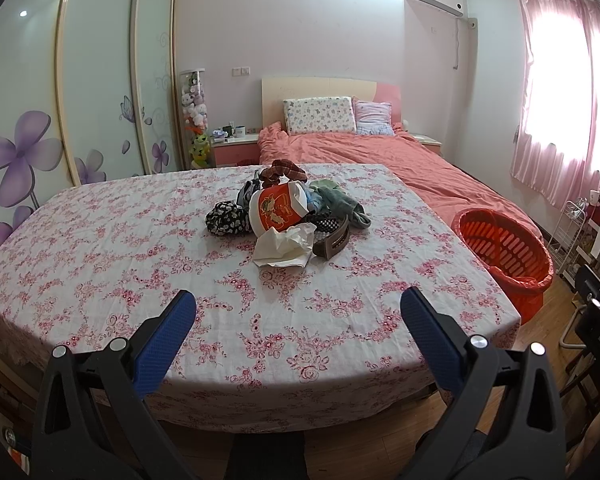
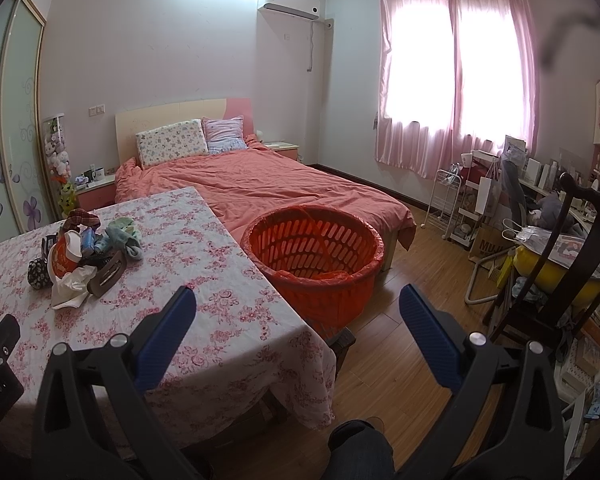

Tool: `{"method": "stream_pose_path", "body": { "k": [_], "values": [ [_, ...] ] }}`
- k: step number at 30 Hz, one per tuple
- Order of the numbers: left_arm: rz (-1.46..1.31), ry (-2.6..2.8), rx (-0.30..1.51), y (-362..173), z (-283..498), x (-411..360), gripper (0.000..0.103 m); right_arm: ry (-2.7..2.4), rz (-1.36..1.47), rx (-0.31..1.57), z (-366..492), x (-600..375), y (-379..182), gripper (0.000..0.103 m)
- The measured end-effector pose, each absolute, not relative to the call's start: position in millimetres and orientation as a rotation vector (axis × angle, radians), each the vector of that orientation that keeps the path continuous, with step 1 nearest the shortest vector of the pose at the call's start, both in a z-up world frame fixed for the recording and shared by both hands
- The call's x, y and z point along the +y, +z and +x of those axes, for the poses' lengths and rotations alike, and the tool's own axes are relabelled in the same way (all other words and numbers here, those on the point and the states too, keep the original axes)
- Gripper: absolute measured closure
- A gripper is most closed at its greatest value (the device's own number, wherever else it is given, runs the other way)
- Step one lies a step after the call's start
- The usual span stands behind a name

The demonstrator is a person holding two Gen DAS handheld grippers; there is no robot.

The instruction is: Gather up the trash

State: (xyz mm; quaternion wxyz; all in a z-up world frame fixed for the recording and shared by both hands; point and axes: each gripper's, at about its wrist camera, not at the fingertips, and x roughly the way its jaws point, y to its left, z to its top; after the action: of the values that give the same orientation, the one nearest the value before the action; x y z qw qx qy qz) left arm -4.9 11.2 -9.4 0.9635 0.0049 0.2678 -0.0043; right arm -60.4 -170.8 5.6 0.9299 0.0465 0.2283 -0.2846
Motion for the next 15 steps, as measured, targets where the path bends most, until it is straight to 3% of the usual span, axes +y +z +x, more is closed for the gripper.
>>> {"method": "stream_pose_path", "body": {
  "k": [15],
  "values": [
    [0.008,-0.007,0.547,-5.4,-0.1,6.1,0.002,-0.582,0.094,0.468,-57.7,-170.5,5.3,0.004]
  ]
}}
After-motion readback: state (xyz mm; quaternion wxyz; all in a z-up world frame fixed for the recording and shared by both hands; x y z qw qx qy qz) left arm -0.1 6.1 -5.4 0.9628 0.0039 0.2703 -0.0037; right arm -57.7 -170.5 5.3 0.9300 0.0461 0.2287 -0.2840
